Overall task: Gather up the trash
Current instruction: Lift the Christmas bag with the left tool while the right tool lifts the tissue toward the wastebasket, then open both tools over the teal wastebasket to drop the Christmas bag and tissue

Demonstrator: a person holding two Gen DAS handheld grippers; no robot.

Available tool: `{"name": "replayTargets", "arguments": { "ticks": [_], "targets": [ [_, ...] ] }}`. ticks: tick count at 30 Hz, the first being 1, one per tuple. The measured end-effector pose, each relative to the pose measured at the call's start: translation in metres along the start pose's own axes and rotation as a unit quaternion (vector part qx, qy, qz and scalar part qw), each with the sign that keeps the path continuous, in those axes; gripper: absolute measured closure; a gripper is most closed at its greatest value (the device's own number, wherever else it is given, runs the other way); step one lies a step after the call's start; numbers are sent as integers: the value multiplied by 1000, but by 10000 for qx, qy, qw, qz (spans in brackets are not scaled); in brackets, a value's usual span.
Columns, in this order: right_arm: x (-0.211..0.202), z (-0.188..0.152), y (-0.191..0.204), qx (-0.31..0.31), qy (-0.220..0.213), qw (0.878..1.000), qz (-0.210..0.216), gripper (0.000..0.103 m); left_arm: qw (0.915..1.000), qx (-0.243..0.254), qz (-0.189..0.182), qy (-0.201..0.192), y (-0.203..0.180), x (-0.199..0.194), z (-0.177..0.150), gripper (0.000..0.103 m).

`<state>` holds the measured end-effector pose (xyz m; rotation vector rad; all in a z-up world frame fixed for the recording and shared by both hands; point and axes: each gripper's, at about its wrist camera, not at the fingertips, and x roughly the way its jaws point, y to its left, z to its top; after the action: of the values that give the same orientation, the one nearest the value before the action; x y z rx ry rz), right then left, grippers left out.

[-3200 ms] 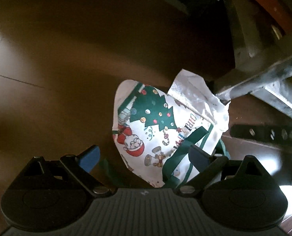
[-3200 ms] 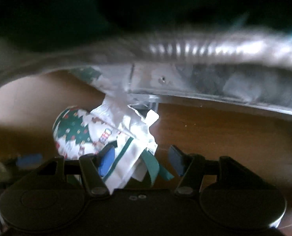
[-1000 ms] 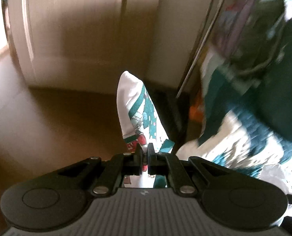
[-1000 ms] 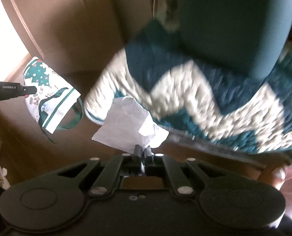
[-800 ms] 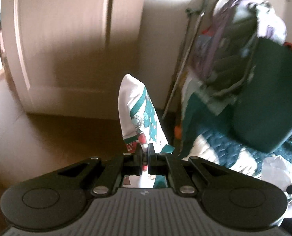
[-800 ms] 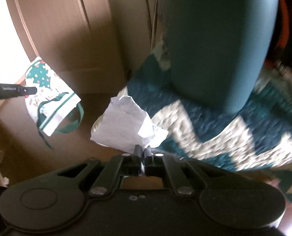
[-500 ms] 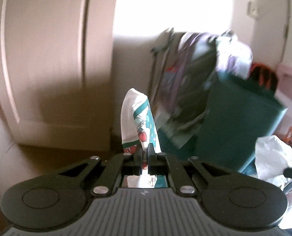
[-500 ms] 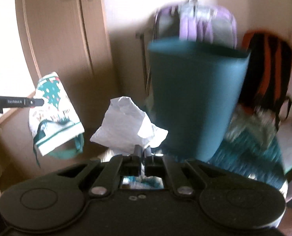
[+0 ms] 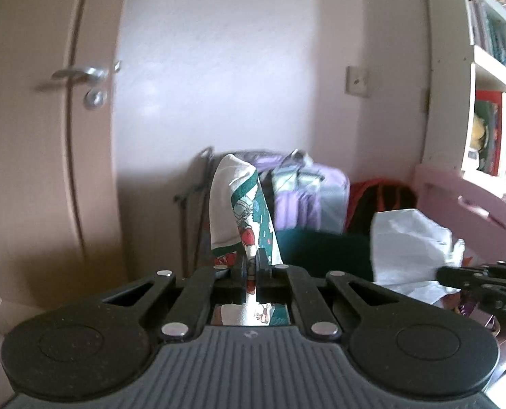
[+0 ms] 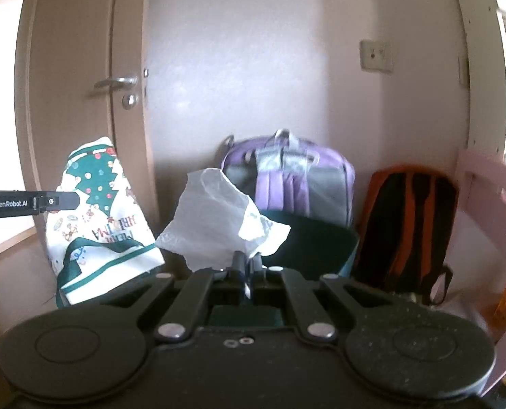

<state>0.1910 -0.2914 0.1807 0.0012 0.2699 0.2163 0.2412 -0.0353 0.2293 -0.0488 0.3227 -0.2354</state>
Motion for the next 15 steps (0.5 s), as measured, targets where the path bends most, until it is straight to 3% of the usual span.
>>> {"name": "replayTargets", "arguments": {
  "ticks": [9,15],
  "targets": [
    [32,40,-19,-221,-136,9995,-181,102,9995,193,-193,-144,-50,31,40,99],
    [70,36,-36,-136,81,9997,-172,102,9993,251,-263,-6,-73,76,45,99]
  ]
}}
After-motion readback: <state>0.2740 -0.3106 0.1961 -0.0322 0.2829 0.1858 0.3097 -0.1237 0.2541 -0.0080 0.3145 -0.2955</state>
